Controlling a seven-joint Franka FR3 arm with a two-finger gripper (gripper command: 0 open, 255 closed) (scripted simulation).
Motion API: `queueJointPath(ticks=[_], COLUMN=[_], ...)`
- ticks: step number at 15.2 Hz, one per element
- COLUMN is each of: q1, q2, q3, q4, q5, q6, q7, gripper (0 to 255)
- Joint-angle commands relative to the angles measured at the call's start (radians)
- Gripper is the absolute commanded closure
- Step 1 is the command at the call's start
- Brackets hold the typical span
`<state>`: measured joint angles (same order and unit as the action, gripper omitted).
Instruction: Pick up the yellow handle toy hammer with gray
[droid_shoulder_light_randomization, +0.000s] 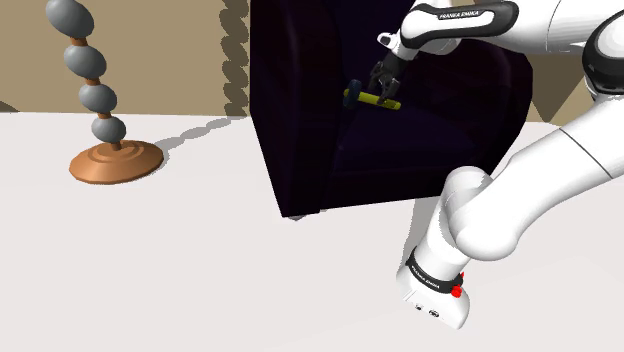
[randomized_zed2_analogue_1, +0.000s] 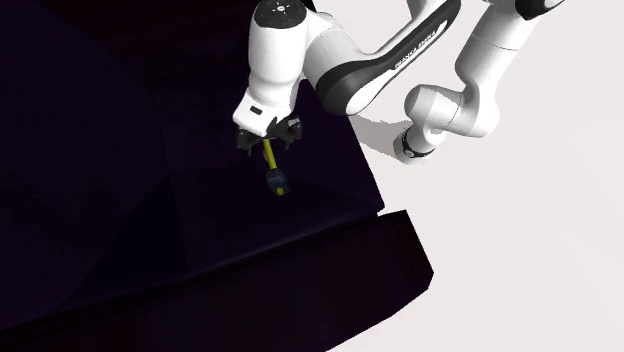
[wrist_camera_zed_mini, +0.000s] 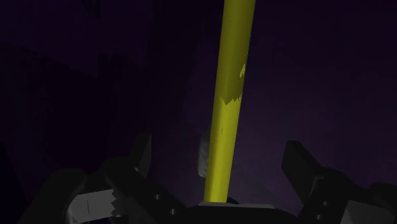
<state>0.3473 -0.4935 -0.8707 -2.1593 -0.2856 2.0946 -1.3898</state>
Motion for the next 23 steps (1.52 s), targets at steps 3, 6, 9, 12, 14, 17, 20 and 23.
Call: queueJointPath(ticks=[3,6,9,12,14,17,20,23], q1=[0.000,0.000,0.001,0.001,0.002,0.005,0.009,0.013], q2=[0.000,0.001,0.002,-0.001,-0.002,-0.001,0.002,0.007], q3=[-0.002,-0.003,-0.004,0.006,0.014,0.024,0.033,0.039], q4=[-0.007,-0.007,-0.006,0.020,0.045,0.084,0.125,0.167], q5=[-0.001,-0.001,0.000,0.003,0.006,0.012,0.018,0.026], q6=[0.008,0.009,0.009,-0.021,-0.047,-0.086,-0.125,-0.164], q7=[0.000,0.000,-0.001,0.001,0.001,0.002,0.001,0.000], gripper=[255,255,255,255,255,255,255,255])
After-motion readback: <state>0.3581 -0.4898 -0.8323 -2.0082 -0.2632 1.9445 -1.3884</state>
